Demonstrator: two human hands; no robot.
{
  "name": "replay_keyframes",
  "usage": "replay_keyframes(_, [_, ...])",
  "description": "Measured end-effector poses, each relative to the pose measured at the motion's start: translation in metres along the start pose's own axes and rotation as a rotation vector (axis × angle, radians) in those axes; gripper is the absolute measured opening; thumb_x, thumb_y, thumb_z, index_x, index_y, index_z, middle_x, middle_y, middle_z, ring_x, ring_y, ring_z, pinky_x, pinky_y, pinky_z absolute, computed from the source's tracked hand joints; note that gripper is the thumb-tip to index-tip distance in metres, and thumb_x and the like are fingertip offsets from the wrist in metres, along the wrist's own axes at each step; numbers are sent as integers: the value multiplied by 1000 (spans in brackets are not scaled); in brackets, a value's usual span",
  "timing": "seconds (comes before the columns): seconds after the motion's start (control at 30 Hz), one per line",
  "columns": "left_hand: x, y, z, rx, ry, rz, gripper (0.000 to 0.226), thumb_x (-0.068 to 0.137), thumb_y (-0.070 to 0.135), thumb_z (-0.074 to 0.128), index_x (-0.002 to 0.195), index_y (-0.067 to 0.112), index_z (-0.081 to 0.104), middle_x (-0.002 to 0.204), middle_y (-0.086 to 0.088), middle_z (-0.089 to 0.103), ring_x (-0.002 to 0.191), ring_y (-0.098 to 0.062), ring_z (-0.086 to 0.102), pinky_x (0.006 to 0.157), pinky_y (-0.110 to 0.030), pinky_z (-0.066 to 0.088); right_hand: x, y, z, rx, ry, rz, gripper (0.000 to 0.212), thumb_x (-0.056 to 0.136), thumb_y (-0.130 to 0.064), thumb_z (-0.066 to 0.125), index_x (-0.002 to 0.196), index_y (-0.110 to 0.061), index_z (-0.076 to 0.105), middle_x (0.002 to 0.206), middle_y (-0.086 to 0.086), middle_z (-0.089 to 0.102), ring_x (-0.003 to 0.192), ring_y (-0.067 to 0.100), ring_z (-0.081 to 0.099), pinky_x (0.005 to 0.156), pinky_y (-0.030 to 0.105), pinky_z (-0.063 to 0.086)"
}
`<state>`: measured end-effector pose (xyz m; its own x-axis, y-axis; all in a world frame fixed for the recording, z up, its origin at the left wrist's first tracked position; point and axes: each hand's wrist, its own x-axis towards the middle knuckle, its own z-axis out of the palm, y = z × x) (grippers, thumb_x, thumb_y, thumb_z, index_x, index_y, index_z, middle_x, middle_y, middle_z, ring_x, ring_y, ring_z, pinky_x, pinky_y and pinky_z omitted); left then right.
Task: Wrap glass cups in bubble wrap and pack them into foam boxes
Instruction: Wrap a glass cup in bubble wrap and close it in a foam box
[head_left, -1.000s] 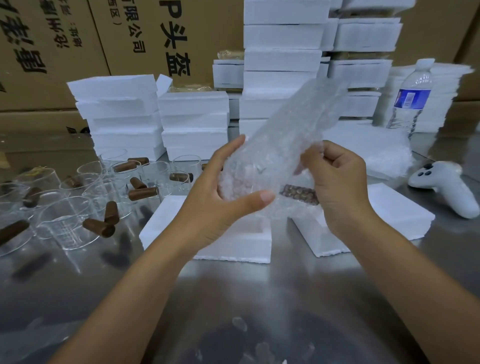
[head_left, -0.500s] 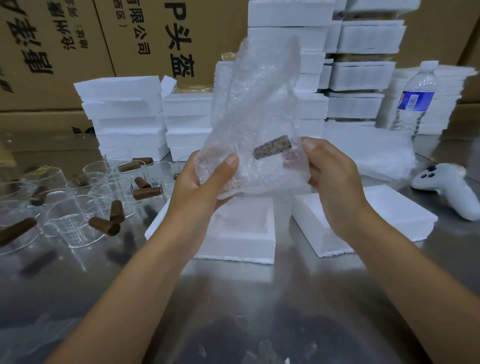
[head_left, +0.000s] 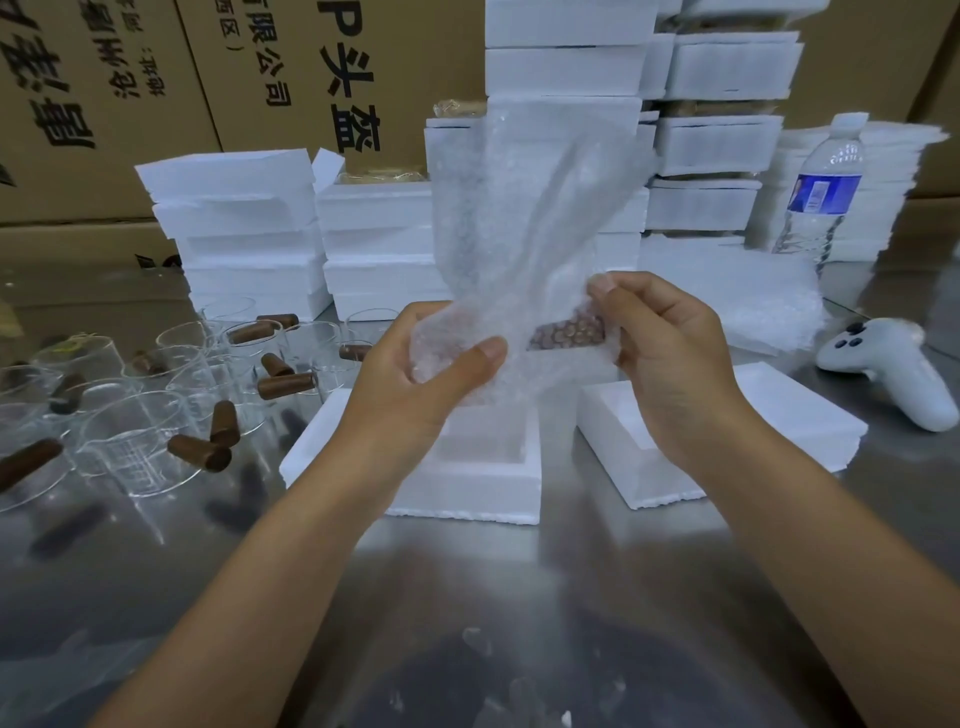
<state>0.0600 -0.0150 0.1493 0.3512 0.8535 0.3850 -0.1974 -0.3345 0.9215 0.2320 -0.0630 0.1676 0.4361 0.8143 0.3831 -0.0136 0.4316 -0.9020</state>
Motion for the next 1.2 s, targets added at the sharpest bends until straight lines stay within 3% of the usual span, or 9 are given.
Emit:
replay_keyframes(0.17, [-3,0,3,170,-17,65,33,65,45,80,80,27,57,78,14,66,70,0,61,61,-7,43,-4,1,3,-97,-1,-76,19,86,-14,64,69,-23,66,60,-14,64,62,-1,60,63,10,46])
replay_keyframes(0.3, [-3,-1,4,193,-66,97,34,67,37,79,74,19,51,67,13,61,61,0,55,56,-9,40,-5,1,7,-176,-3,-119,15,87,-11,63,75,-19,66,67,-6,68,67,9,63,74,26,54])
replay_keyframes(0.4, [-5,0,5,208,-113,107,40,69,36,77,84,7,54,78,0,66,68,-5,60,63,-14,45,-7,2,9,-230,-8,-159,18,85,-1,60,85,-18,65,79,19,67,70,33,63,74,44,54])
replay_keyframes(0.47, [-6,0,6,216,-153,100,31,70,34,74,88,13,58,84,7,69,76,-5,64,70,-16,49,-9,2,10,-257,-24,-211,26,83,8,56,88,-17,64,86,23,65,74,32,65,65,38,57])
replay_keyframes(0.7, [-7,1,5,357,-125,126,34,69,43,71,97,38,52,98,28,59,86,11,58,71,-5,42,-16,0,14,-379,-174,-283,28,92,-4,56,84,-29,65,86,-2,68,79,8,62,64,16,50])
replay_keyframes(0.87, [-6,-1,5,344,-183,173,68,71,35,76,121,57,35,121,10,61,113,-12,60,91,-33,51,-19,-4,13,-509,-253,-258,32,90,-7,57,74,-34,58,90,-2,62,77,0,56,65,9,44])
replay_keyframes(0.97, [-10,1,8,480,-248,236,59,76,42,69,117,68,37,125,25,53,117,2,51,95,-25,42,-16,-4,8,-585,-285,-199,28,86,4,53,69,-17,61,64,-14,60,61,0,53,56,13,41])
replay_keyframes(1.07, [-9,0,9,510,-240,228,50,76,42,67,113,66,43,120,24,55,113,8,49,89,-17,37,-14,1,5,-632,-300,-141,15,88,3,52,78,4,64,67,15,61,59,14,49,55,25,42])
replay_keyframes(1.2, [-7,2,7,417,-133,168,32,71,42,69,97,53,54,105,21,62,101,0,58,86,-25,46,-17,-2,9,-400,-280,-223,20,87,-9,46,77,-17,62,73,-12,65,74,2,58,68,15,45])
